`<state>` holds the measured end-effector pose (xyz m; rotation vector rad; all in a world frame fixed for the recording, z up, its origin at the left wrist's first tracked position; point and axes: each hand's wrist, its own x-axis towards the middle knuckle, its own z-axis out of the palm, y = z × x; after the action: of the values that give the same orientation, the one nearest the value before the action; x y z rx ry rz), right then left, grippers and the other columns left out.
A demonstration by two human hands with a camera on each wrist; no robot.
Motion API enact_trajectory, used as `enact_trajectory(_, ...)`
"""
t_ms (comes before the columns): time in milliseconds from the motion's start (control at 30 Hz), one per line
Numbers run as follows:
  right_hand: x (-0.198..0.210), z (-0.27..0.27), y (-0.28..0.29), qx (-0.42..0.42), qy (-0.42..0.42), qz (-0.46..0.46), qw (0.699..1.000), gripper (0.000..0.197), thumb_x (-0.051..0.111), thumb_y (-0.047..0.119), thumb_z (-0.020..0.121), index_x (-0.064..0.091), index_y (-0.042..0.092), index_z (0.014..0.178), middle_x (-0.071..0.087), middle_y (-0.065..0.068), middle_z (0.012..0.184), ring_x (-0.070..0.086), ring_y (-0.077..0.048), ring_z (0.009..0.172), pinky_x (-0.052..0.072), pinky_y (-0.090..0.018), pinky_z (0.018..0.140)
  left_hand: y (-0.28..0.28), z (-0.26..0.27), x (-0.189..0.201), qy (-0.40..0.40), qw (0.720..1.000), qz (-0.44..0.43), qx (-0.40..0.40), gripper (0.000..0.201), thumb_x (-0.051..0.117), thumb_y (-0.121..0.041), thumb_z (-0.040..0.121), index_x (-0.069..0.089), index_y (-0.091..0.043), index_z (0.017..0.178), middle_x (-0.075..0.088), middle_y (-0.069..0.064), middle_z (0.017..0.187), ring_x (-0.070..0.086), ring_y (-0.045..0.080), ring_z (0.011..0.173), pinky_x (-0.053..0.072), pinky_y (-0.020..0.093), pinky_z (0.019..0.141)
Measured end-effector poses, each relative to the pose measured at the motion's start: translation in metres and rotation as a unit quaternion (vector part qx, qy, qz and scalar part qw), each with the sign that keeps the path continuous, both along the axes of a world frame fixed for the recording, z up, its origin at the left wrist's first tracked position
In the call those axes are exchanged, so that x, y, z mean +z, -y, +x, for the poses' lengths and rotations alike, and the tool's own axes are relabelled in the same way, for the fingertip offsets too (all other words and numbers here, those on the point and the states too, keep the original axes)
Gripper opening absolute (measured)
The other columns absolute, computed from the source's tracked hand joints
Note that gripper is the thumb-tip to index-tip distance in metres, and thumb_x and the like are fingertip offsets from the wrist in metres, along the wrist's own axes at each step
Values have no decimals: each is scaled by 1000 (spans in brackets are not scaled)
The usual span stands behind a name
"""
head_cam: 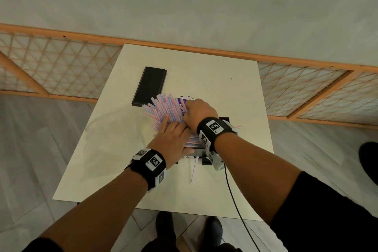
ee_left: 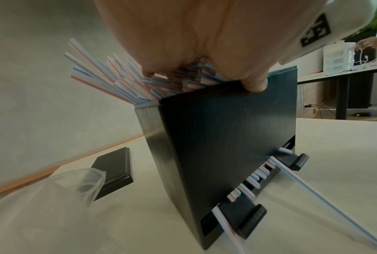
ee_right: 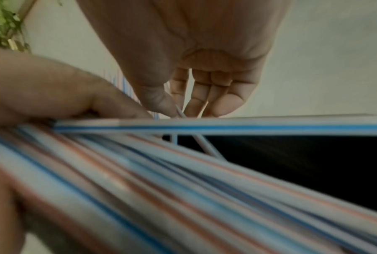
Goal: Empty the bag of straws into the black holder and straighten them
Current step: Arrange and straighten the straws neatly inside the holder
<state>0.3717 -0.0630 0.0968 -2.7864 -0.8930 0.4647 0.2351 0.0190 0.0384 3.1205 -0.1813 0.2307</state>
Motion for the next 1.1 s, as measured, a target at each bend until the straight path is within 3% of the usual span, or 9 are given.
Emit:
enact_trajectory(100,8,4,5,-37,-21,51,998,4,53,22,92,53,18,91,62,-8,97,57,-28,81,46,-34,68,-2,0,-1,-20,1000,-3,4,64,56,-65,86,60,-19,129,64,4,123,59,28,118,29,62,119)
enact_trajectory(267,33,10,27,-54,-4,150,987,16,51,26,98,54,13,89,64,-7,84,59,-29,75,51,-38,67,-3,0,1,-45,999,5,10,71,42,-67,89,55,-17,137,61,4,129,55,28,124,20,59,122)
enact_trajectory(400,45,10,43,-11,-7,164,986,17,55,30,94,51,15,88,64,-6,80,60,-30,72,53,-42,66,-2,0,5,-59,998,-2,17,71,47,-66,91,50,-18,142,57,3,135,51,27,130,15,57,124)
enact_trajectory(567,55,10,58,-19,-22,220,975,21,60,28,92,43,21,82,59,-2,71,56,-24,63,46,-37,58,-1,0,7,-63,998,-20,22,70,49,-66,91,49,-19,144,56,2,138,49,26,132,14,56,125)
enact_trajectory(700,65,13,65,18,-31,276,961,8,57,30,96,50,27,96,69,4,83,63,-18,72,51,-33,64,0,0,10,-67,996,-46,30,73,47,-68,91,46,-20,146,50,1,143,43,24,137,11,54,126)
enact_trajectory(833,64,11,68,126,-8,219,968,10,53,30,103,58,24,108,61,9,77,54,-6,63,42,-25,58,-1,-7,17,-32,992,-110,55,82,51,-75,86,45,-18,145,44,3,148,39,26,142,7,58,126)
enact_trajectory(967,43,5,64,158,-49,137,977,12,52,29,103,62,24,108,65,8,84,57,-14,72,42,-29,67,-10,-27,26,48,963,-214,156,85,67,-78,73,51,-21,134,46,2,148,36,22,145,-4,54,126)
enact_trajectory(1100,26,-3,53,158,-84,122,976,12,54,25,102,64,25,109,68,8,91,58,-15,79,42,-28,73,-18,-42,30,101,906,-323,253,92,83,-63,67,45,-13,134,48,4,144,42,24,139,0,53,126)
